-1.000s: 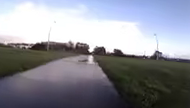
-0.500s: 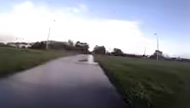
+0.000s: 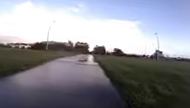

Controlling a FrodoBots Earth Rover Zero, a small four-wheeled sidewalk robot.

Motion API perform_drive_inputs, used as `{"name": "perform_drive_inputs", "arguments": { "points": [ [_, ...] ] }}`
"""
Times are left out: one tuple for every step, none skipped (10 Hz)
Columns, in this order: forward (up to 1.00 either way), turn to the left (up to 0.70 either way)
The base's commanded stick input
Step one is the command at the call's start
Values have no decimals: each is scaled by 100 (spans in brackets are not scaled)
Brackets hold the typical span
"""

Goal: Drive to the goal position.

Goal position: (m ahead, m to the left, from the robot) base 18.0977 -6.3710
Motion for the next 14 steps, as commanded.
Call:
{"name": "perform_drive_inputs", "arguments": {
  "points": [
    [45,0],
    [45,0],
    [45,0],
    [45,0],
    [45,0],
    [45,0],
    [45,0],
    [45,0],
    [45,0],
    [45,0],
    [45,0],
    [45,0],
    [45,0],
    [45,0]
  ]
}}
